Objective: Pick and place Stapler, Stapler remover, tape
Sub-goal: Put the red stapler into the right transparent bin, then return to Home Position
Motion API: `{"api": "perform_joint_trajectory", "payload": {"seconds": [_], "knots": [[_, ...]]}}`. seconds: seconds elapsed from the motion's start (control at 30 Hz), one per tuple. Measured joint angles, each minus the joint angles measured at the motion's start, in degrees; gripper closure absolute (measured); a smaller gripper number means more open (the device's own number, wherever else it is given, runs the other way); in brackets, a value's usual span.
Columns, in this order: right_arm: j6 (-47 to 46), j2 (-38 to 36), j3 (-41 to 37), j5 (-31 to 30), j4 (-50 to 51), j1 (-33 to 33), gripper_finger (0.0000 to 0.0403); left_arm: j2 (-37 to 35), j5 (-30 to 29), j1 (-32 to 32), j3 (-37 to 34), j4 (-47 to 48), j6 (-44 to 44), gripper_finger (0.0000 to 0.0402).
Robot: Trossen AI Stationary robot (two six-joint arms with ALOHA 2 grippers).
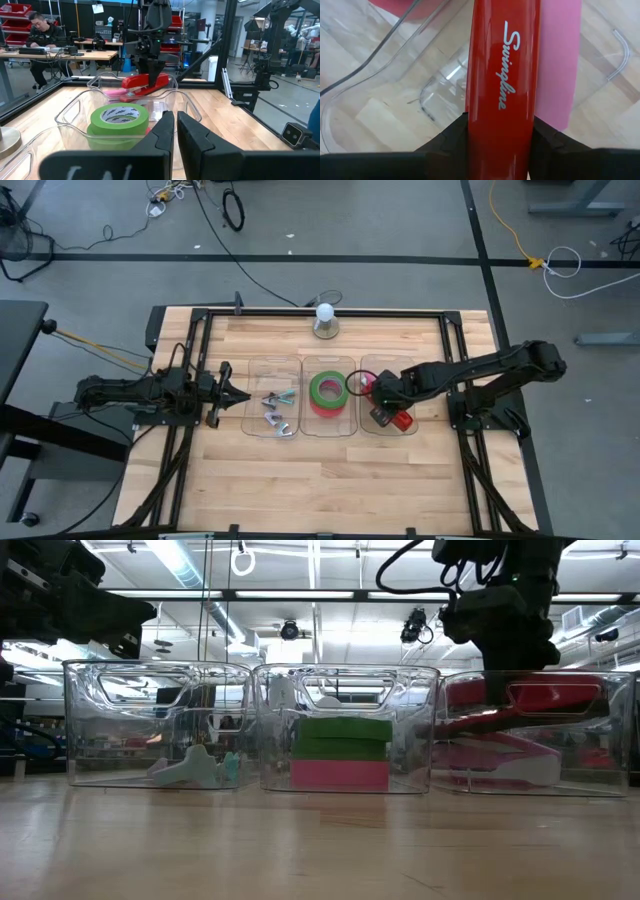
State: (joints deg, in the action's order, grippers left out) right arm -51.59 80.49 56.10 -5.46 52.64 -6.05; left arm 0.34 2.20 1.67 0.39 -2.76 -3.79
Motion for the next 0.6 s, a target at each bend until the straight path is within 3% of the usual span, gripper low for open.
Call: {"api": "perform_joint_trajectory", "payload": {"seconds": [0.23,0.6], "knots": [[1.5,0.0,0.0,0.7,0.1,-0.2,0.0255,0.0,0.0,0.0,0.0,0.0,0.0,0.0376],[1.7,-0.1,0.0,3.0,-0.5,-0.2,0.0182,0.0,0.0,0.0,0.0,0.0,0.0,0.0376]]}}
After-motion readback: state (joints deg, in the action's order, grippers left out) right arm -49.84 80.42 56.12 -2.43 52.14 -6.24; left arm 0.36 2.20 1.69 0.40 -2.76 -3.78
